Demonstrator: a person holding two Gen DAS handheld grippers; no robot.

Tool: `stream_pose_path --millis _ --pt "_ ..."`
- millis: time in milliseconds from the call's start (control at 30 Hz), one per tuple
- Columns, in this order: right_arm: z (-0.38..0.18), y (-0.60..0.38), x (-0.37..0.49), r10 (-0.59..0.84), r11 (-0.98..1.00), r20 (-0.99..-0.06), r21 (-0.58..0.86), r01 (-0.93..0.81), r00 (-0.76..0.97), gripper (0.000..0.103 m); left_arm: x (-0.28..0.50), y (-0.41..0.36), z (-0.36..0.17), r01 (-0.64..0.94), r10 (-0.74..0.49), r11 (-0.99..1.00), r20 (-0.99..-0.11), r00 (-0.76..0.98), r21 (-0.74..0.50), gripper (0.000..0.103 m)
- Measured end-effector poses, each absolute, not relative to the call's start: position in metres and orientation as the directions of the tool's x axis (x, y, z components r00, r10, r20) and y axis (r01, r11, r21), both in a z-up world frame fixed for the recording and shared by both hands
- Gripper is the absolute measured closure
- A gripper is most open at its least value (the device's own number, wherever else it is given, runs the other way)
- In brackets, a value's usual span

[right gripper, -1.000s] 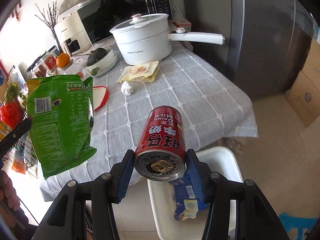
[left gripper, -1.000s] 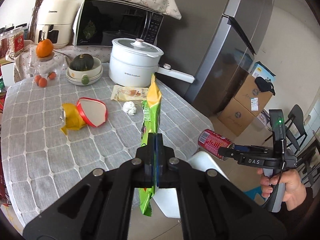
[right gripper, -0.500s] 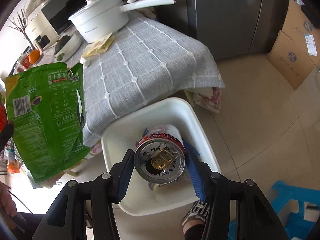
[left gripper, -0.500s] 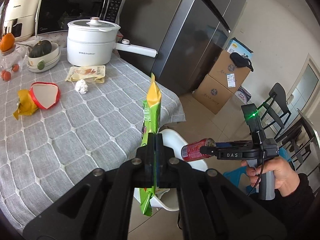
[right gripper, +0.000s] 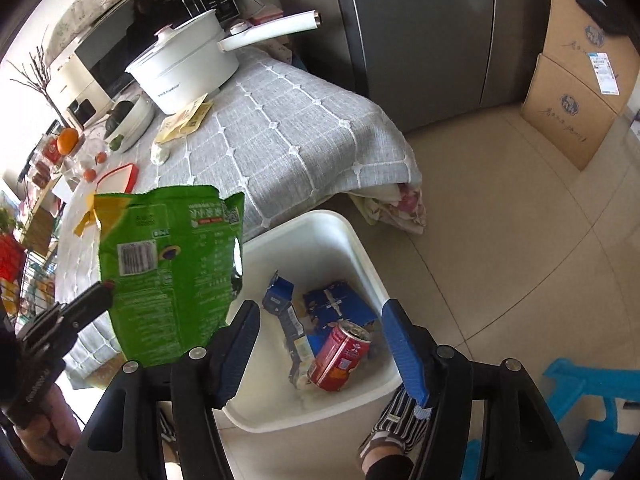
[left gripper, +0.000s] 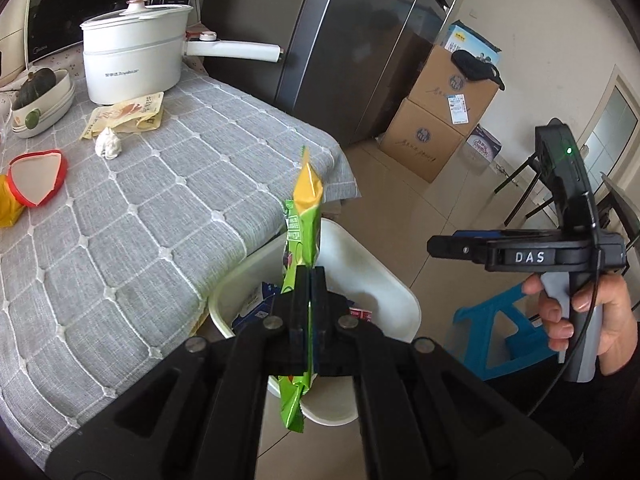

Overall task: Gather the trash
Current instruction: 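Open the left gripper to drop the green snack bag into the bin, then reach the left gripper to the yellow foil bag and grasp it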

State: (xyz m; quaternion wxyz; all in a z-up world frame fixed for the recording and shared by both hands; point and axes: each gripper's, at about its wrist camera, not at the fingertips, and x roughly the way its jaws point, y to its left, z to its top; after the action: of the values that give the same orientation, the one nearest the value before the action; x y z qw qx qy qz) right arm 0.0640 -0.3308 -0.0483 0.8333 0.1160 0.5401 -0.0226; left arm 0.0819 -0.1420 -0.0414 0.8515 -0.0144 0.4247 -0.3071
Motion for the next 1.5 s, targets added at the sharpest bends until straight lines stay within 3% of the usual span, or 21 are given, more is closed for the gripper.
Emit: stream_pose_path --millis 233,300,333,367,400,1100,1500 --pt "-0.049 -0.342 0.064 0.082 0.969 -0.908 0.169 0.182 0.410 0.037 0.087 -0.153 -0.052 0.512 -0.490 0.826 -0.749 0.446 -0.236 0.100" --pt "-0.048 -0.343 0.063 0.076 0.969 -0.908 0.164 0.183 0.412 0.033 0.089 -0.154 -0.053 0.487 -0.439 0.852 -0.771 0.461 -0.194 0.081" --pt "-0.048 -0.343 0.063 0.068 0.970 -0.907 0.157 0.184 0.417 0.031 0.089 -0.152 -0.053 0.469 -0.412 0.867 -0.776 0.478 -0.171 0.052" --pt "-0.047 -0.343 0.062 0.061 0.971 -0.905 0.151 0.184 0.421 0.029 0.089 -0.149 -0.051 0.448 -0.388 0.881 -0.773 0.501 -0.152 0.033" --pt "-0.045 -0.342 0.062 0.053 0.973 -0.900 0.144 0.179 0.432 0.029 0.089 -0.146 -0.049 0.432 -0.372 0.891 -0.768 0.522 -0.138 0.029" --pt "-0.031 -0.308 0.077 0.061 0.980 -0.879 0.142 0.137 0.473 0.025 0.098 -0.078 -0.030 0.280 -0.254 0.955 -0.762 0.596 -0.099 0.007" --pt "-0.020 -0.256 0.101 0.083 0.987 -0.851 0.141 0.074 0.518 0.020 0.118 -0.001 -0.012 0.127 -0.175 0.984 -0.741 0.648 -0.122 0.006"
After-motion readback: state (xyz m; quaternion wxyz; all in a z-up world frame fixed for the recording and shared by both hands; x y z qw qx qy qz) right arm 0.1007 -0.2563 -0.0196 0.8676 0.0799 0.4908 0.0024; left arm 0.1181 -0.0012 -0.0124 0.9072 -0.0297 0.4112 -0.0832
